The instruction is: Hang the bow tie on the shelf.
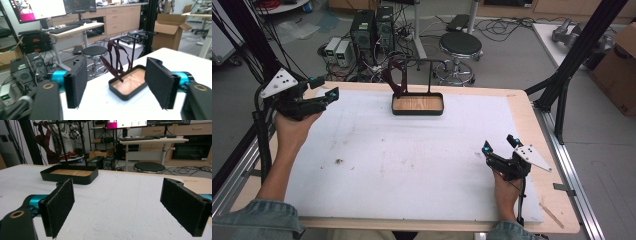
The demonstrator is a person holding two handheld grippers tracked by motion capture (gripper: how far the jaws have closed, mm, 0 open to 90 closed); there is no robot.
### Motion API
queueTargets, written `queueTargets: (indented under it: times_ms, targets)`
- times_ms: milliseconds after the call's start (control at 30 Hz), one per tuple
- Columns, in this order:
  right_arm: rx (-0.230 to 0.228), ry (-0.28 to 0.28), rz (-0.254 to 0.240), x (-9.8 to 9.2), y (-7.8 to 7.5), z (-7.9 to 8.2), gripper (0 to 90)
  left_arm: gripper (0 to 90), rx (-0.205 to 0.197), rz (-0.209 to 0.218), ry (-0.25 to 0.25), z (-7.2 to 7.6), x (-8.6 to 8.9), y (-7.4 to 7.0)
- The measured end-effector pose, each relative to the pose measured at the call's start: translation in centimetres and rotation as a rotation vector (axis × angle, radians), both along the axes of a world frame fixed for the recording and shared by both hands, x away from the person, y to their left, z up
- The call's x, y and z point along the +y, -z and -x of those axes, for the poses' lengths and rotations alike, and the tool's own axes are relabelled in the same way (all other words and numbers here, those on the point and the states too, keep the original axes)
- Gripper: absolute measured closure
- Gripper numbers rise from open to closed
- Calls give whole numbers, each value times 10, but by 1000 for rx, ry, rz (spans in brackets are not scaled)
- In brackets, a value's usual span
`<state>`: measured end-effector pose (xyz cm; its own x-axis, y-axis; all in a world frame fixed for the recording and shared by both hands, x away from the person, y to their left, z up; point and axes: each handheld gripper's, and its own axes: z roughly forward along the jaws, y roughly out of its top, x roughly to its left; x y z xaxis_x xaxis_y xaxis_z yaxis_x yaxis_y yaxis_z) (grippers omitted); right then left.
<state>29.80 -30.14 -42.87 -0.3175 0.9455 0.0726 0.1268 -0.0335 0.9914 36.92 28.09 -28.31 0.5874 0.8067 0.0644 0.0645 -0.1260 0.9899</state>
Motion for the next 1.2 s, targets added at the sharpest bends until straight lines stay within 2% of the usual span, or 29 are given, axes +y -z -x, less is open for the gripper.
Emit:
queueTargets:
  times_ms: [100, 300, 567, 667, 767, 1033, 1200]
  targets:
    - [0, 1, 0, 0, 0, 0, 113, 319, -7, -21, -12, 12, 1, 3]
    - [0, 1, 2, 0, 0, 0, 113, 286, -12, -24, -22, 32, 4, 13]
    - [0, 4, 3, 0, 0, 0, 113, 256, -6, -12, -50, 55, 8, 38]
    - [-3, 2, 9, 0, 0, 0, 113, 251, 13, -1, -52, 61, 10, 47]
    - [-1, 4, 8, 0, 0, 0, 113, 242, 15, 1, -80, 66, 9, 57]
    - [-1, 3, 9, 1, 0, 0, 113, 239, 30, -27, -113, 76, 6, 86]
    - [3, 1, 7, 1, 0, 0, 113, 215, 52, -42, -173, 79, 5, 102]
